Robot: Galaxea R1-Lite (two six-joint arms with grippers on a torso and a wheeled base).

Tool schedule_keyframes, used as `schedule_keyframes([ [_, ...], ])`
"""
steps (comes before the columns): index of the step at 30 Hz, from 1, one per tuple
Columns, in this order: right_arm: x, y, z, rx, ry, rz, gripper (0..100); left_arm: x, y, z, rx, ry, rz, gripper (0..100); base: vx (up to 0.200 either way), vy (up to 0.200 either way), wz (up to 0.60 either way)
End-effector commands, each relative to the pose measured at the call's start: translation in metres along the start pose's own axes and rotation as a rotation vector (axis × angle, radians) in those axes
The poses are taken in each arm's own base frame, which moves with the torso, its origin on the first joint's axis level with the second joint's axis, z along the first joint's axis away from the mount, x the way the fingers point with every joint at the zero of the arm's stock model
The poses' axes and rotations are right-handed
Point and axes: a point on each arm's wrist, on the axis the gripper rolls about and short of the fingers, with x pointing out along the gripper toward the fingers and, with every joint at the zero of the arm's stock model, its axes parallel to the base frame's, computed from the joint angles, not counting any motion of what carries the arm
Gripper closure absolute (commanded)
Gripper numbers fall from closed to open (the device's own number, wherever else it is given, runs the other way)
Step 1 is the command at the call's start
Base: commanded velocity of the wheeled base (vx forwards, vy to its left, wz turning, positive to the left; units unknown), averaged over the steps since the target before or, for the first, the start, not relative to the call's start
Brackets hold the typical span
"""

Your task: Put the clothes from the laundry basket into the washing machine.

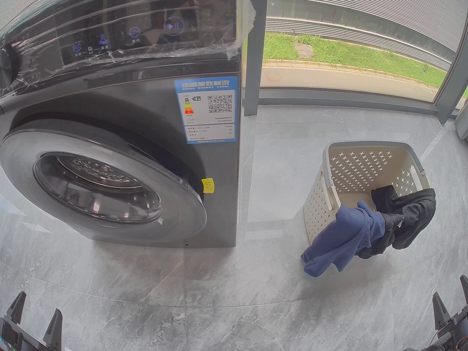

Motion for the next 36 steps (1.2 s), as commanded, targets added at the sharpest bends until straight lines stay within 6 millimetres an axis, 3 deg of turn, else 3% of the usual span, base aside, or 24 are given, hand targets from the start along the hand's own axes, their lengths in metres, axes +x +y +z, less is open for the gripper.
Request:
schedule_keyframes([
  [1,0.0005,0.0001,-0.0051,0.0,0.007,0.0,0,0.0002,0.0002,-0.0052,0.0,0.003,0.002,0,0.0,0.2,0.0],
  [31,0.0005,0.0001,-0.0051,0.001,0.007,-0.003,0,0.0002,0.0002,-0.0052,-0.001,0.003,0.002,0,0.0,0.2,0.0],
  [36,0.0005,0.0001,-0.0051,0.0,0.007,-0.003,0,0.0002,0.0002,-0.0052,-0.001,0.003,0.002,0,0.0,0.0,0.0],
])
